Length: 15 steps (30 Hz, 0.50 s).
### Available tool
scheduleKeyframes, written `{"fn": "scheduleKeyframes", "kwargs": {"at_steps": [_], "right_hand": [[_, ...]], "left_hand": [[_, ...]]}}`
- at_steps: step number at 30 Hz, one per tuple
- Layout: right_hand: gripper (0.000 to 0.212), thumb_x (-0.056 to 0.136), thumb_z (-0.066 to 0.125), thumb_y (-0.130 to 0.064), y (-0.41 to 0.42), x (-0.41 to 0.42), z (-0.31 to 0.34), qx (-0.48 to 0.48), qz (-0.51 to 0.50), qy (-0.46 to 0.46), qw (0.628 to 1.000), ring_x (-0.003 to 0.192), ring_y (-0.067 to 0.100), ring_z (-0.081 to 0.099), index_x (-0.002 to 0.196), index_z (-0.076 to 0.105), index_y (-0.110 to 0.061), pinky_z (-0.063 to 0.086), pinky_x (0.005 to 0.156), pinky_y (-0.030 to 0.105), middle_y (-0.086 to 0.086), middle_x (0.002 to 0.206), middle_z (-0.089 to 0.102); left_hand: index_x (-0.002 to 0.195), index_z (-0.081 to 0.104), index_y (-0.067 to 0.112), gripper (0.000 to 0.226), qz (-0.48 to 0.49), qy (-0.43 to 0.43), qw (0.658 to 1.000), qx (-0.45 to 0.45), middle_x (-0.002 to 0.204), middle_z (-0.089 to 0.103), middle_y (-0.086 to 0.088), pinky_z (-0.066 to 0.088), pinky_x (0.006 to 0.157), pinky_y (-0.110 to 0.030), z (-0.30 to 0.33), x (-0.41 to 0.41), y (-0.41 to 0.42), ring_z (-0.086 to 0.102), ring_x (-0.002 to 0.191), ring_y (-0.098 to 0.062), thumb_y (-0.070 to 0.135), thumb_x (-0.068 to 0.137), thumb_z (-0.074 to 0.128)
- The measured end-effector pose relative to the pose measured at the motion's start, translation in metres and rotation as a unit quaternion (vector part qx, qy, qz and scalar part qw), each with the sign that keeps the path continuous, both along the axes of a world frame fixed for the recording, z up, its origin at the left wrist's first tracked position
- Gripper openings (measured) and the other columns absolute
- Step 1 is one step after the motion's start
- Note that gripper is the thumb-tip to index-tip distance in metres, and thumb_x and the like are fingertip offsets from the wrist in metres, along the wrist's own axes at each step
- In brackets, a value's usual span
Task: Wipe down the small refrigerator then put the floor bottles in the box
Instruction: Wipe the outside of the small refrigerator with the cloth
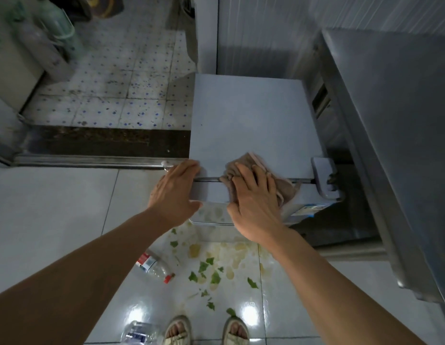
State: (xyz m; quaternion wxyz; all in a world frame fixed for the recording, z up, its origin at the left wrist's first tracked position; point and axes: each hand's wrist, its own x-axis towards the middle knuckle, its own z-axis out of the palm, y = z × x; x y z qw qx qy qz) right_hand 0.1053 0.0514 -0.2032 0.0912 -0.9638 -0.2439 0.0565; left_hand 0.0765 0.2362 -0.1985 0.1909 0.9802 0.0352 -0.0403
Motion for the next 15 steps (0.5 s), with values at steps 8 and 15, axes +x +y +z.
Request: {"fn": "scheduleKeyframes", "kwargs": {"at_steps": [8,15], "right_hand": [[0.042,0.094,0.030,-0.046,-0.060,0.017,-0.004,-0.041,-0.005,-0.027,0.999,0.144,0.023,0.016,0.130,0.043,-0.029,0.012,0.115,0.049,0.000,0.152,0.027],[0.054,0.099,0.024,-0.036,-0.053,0.005,-0.008,-0.019,-0.021,-0.017,0.999,0.147,0.026,0.001,0.151,0.012,-0.028,-0.001,0.118,0.044,0.001,0.160,0.001]], "left_hand": [[0.136,0.042,0.018,0.077,-0.011,-0.004,1.000,-0.009,0.143,0.037,0.001,0.037,0.106,-0.039,0.002,0.000,0.002,0.040,0.128,-0.020,0.023,0.070,0.080],[0.130,0.046,0.018,0.074,-0.004,-0.022,0.999,-0.030,0.139,0.039,0.004,0.043,0.097,-0.036,-0.002,0.002,0.005,0.043,0.122,-0.018,0.024,0.066,0.082]]}}
